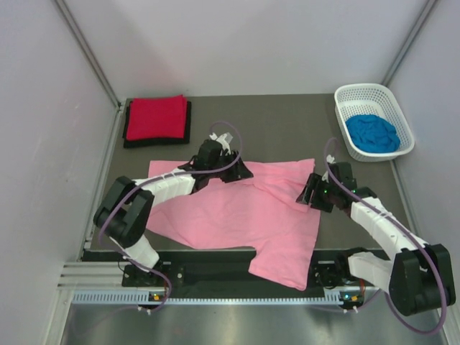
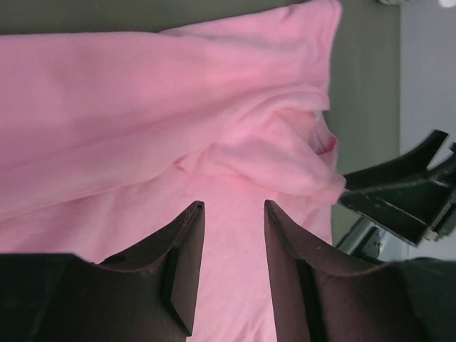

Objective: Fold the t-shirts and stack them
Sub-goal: Fold the tshirt

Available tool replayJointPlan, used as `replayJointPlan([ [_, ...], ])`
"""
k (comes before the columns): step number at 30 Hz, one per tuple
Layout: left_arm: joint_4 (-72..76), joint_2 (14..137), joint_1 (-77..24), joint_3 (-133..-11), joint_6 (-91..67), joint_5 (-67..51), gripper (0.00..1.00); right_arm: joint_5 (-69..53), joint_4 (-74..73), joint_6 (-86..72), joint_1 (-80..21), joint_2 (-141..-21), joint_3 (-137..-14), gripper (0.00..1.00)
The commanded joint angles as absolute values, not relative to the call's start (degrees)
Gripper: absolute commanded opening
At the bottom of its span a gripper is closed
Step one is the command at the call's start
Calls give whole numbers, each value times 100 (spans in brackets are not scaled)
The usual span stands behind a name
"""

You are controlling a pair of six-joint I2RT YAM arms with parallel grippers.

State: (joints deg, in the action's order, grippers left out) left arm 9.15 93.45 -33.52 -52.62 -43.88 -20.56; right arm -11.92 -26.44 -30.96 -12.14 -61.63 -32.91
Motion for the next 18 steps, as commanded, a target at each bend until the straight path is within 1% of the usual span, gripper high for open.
replayJointPlan([
  [1,1091,9650,-3296,-5536,-4360,-1601,44,-1230,-2137,-3076,-1336,-5994,-3130,61],
  [5,686,10010,-3200,-5994,-4219,-1520,44,-1275,-1890,-3041,-1415,-6047,-3015,66],
  [10,475,9950,-2778,-6083,-4184,-1643,44,-1275,-1547,-3085,-1652,-6196,-2953,69],
  [14,396,9774,-2164,-5933,-4140,-1950,44,-1204,-1214,-3173,-1872,-6310,-2918,71],
  [18,-578,9747,-1575,-6108,-3824,-1723,44,-1152,-1282,-3156,-2004,-6494,-3040,71],
])
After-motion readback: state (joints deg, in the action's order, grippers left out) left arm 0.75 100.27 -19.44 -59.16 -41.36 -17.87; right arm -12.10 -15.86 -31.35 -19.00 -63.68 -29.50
